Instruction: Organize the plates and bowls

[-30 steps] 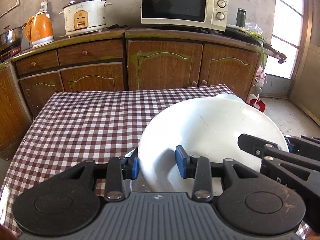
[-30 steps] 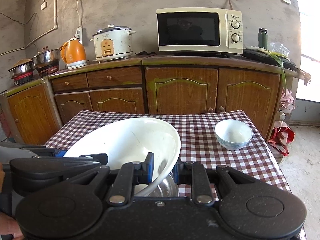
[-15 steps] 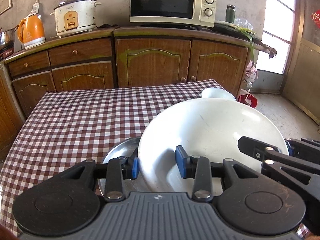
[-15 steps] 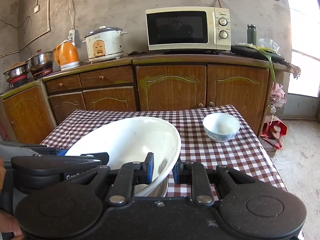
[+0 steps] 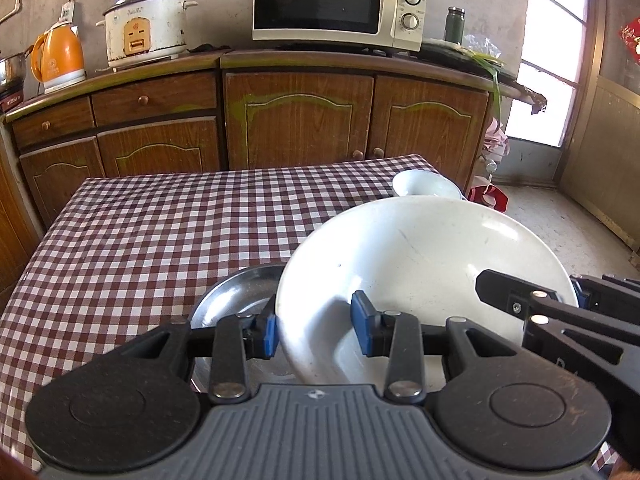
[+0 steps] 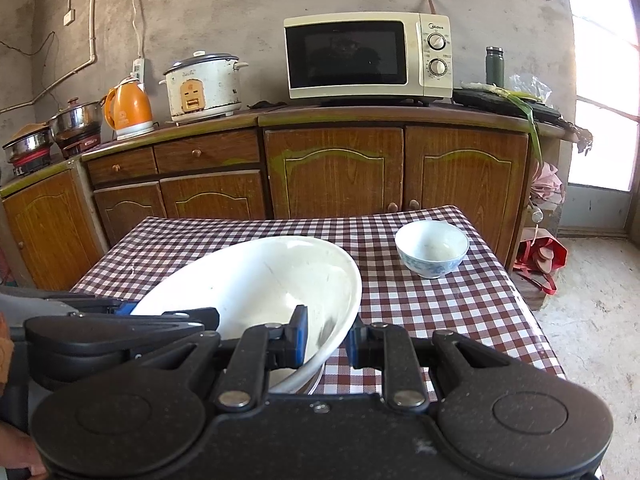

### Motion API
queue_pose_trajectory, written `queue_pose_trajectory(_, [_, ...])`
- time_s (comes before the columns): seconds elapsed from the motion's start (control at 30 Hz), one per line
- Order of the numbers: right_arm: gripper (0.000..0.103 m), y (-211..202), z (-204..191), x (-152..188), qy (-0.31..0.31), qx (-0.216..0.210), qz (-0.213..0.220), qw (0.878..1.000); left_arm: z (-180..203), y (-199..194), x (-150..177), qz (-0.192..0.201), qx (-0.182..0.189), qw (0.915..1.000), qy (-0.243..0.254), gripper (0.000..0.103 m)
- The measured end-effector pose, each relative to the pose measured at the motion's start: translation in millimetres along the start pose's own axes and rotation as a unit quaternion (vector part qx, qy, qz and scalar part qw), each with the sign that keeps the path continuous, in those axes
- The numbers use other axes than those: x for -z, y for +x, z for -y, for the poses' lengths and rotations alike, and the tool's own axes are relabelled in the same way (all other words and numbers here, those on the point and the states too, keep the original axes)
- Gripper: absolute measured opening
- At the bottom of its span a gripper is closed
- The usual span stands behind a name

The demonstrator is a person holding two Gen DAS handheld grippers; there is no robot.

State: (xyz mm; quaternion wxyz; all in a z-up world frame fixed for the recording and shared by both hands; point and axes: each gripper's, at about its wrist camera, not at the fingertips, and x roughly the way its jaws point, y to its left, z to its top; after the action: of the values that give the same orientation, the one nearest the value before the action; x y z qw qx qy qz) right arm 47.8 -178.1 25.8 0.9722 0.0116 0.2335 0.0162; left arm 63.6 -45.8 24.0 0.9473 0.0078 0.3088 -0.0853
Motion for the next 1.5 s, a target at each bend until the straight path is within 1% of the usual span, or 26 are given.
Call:
queue_pose_trajectory(0.27, [0.025,-3.2,2.7,-0.3,-0.004,0.001,0.001,1.0,2.4,0.1,4.5,-0.001,0.003,1.0,-0.005,0.038])
queue_pose_trajectory(1.5, [0.025,-13.7,15.5,16.3,0.009,0.009,-0.007,1.0,13.1,3.1,11.4,-0.014,0.016,0.9998,0.006,0.038])
